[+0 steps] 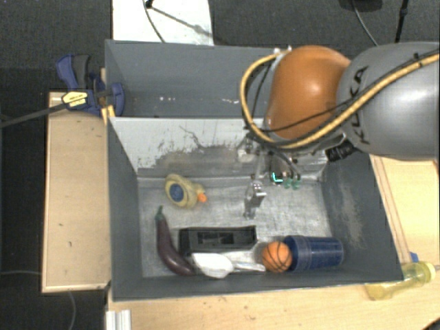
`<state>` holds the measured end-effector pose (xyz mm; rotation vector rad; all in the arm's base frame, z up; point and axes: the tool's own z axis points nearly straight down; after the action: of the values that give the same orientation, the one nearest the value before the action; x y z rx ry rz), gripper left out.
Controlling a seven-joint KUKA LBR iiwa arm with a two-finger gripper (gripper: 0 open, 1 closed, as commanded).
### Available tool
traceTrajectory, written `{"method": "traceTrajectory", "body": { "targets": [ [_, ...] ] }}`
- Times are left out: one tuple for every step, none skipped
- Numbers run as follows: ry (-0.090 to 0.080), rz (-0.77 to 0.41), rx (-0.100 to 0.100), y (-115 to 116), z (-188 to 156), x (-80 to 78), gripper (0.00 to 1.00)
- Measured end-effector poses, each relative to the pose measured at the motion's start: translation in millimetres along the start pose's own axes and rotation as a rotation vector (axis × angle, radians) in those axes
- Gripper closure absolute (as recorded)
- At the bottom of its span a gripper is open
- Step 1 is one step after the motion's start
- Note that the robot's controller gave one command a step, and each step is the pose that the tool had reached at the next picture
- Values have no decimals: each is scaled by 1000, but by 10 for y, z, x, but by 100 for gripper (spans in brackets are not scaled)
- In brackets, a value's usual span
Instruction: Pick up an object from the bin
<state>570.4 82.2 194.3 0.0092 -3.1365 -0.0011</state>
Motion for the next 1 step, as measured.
{"method": "traceTrajectory", "body": {
  "targets": [
    [-8, 3, -1, -5, -47, -17, 100]
  ]
}}
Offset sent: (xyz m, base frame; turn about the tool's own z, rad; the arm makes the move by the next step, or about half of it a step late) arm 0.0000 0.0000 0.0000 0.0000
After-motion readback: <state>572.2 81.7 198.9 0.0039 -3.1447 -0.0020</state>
